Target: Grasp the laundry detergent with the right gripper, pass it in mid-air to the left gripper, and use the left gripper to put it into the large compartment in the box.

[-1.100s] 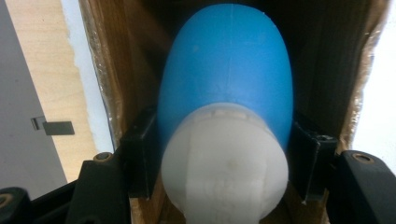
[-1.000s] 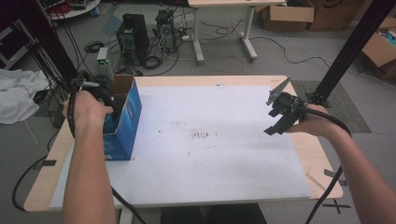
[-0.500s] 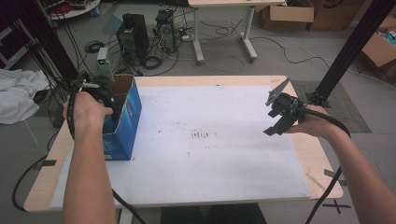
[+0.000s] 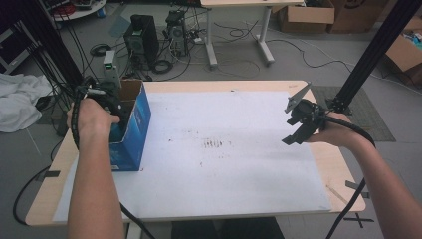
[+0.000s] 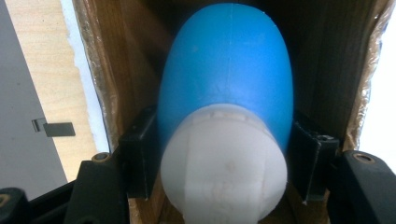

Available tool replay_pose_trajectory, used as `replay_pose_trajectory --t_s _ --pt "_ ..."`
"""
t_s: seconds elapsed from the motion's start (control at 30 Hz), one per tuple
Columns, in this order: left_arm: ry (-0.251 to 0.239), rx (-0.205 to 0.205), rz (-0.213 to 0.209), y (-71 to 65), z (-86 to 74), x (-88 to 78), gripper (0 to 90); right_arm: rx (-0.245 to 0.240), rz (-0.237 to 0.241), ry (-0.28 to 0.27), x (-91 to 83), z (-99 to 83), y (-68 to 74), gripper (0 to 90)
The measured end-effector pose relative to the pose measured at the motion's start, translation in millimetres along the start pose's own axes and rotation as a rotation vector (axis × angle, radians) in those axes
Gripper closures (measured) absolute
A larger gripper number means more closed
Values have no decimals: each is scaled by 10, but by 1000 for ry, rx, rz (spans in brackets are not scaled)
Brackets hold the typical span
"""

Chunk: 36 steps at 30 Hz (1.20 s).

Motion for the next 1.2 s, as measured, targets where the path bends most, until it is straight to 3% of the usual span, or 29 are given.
replay_pose_trajectory --t_s 0.37,0.7,0.9,1.07,1.2 --pt "-8 8 8 -11 -10 -20 356 0 -6 -2 -16 -7 19 231" --pt "-23 27 25 -29 -32 -87 275 -4 -10 -17 -55 -8 51 228" --pt "-72 51 47 -35 -44 -286 243 -10 -5 -16 -38 4 74 228" --pt "-117 93 73 -56 -62 -510 212 -11 -2 -15 -45 26 99 227" --pt "-178 146 72 -160 -82 -724 193 -15 -1 -22 -65 60 107 226"
Point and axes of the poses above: each handheld gripper's, and its own axes: x roughly forward along the jaws, z roughly out of its top, y roughly to its left, the point moved 5 cm from there along x, roughly forward along the jaws, and after that the axes turned 7 degrees about z, right-handed, at the moved point
